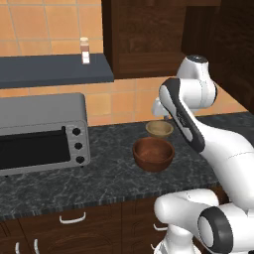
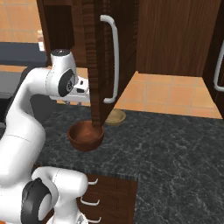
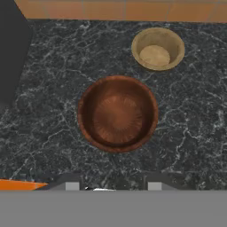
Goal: Pick up the bowls on the counter and stack them on top of one another in the open cabinet. Place the smaller bowl on top of the larger bowl.
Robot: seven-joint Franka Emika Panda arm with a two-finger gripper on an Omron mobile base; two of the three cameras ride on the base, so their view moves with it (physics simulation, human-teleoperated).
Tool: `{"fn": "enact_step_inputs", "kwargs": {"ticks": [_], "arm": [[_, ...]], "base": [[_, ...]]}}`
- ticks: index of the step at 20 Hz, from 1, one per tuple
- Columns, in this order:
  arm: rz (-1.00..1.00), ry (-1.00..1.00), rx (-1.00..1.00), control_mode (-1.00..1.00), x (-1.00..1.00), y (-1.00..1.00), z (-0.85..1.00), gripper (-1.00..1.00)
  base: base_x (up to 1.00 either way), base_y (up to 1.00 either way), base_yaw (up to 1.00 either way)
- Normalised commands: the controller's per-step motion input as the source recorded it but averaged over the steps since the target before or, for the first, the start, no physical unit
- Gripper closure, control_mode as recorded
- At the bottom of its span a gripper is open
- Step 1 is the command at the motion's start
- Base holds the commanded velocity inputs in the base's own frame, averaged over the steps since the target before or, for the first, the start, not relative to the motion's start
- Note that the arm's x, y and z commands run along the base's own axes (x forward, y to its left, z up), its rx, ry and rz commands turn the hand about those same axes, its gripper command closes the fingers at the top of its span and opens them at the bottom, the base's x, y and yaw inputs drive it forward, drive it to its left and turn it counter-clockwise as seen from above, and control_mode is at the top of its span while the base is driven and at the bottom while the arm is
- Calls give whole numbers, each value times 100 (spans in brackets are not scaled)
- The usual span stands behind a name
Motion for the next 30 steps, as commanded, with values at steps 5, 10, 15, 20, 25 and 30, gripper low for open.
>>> {"fn": "enact_step_inputs", "kwargs": {"ticks": [5,10,15,20,25,30], "arm": [[-1,12,-2,-100,40,-13,-23,-100],[0,0,-9,-100,52,-22,-75,-100],[-2,-12,-5,-100,51,-13,-68,-100],[0,-8,-4,-100,36,-2,-37,-100],[0,-7,-1,-100,26,0,-24,-100],[0,-14,0,-100,32,0,-31,-100]], "base": [[0,0,0],[0,0,0],[0,0,0],[0,0,0],[0,0,0],[0,0,0]]}}
